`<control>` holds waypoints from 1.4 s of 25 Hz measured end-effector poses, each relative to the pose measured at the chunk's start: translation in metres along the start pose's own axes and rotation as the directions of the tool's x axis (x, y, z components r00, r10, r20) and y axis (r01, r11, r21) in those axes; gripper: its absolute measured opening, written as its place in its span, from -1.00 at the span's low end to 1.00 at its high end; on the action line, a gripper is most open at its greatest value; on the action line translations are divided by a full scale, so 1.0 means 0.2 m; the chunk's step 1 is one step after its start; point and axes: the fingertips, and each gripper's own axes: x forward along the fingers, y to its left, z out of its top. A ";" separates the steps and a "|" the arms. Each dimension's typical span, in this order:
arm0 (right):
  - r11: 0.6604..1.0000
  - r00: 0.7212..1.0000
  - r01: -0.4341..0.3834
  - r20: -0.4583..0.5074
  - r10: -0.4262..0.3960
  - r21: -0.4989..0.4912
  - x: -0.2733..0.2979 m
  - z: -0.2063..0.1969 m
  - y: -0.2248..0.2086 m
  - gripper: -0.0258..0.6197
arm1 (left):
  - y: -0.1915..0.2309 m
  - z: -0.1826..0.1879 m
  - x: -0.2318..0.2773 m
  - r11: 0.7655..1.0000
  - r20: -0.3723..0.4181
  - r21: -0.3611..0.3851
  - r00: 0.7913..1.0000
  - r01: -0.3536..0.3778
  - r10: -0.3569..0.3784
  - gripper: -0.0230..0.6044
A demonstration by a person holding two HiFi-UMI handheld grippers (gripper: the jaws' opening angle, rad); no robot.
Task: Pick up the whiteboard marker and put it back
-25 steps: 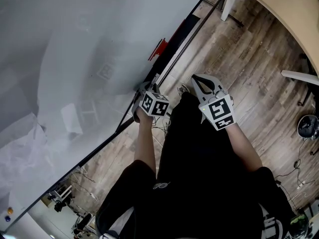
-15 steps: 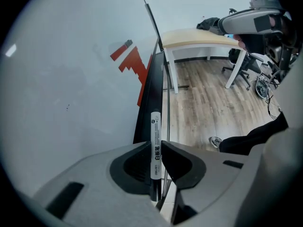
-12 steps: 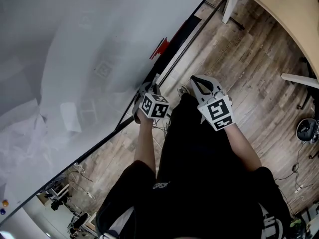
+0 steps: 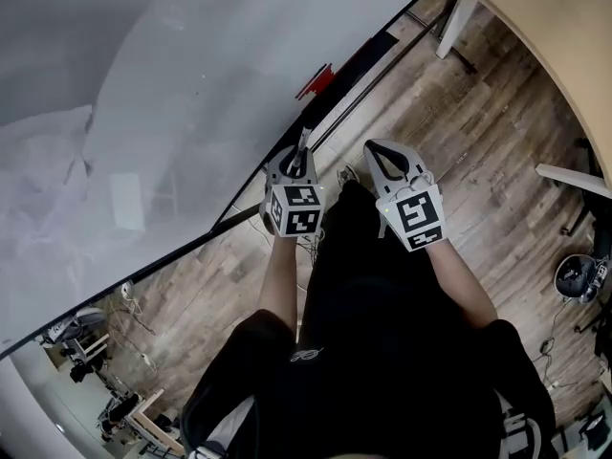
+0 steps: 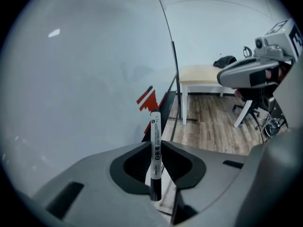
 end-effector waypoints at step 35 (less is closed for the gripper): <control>0.979 0.959 0.182 0.236 -0.157 -0.088 -0.70 0.33 0.27 -0.91 | -0.39 0.36 -1.07 0.947 0.624 -0.281 0.779 0.159 0.054 -0.71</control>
